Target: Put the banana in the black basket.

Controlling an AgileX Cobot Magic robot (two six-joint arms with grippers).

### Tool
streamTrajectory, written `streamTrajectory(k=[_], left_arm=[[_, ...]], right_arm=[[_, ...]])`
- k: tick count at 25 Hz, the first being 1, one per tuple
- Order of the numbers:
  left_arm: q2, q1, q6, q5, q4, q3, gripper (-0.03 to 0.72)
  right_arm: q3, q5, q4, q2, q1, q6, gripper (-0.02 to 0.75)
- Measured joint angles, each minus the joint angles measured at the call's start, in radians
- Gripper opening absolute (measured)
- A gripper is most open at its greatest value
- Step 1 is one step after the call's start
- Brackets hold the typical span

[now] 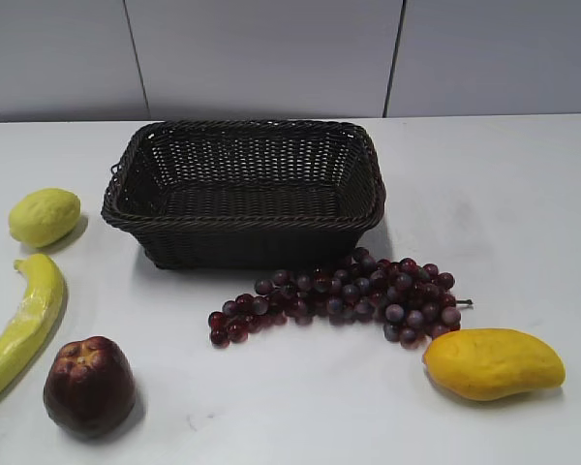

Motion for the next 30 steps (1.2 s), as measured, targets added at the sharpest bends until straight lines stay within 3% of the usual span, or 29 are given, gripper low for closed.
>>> streamTrajectory(k=[20, 30], left_arm=[[0.021, 0.0, 0.0, -0.026, -0.015, -0.01, 0.607], [0.45, 0.0, 0.0, -0.264, -0.074, -0.044, 0.606]], right_arm=[[0.0, 0.0, 0.0, 0.0, 0.0, 0.0, 0.583], [0.0, 0.0, 0.0, 0.0, 0.0, 0.0, 0.583]])
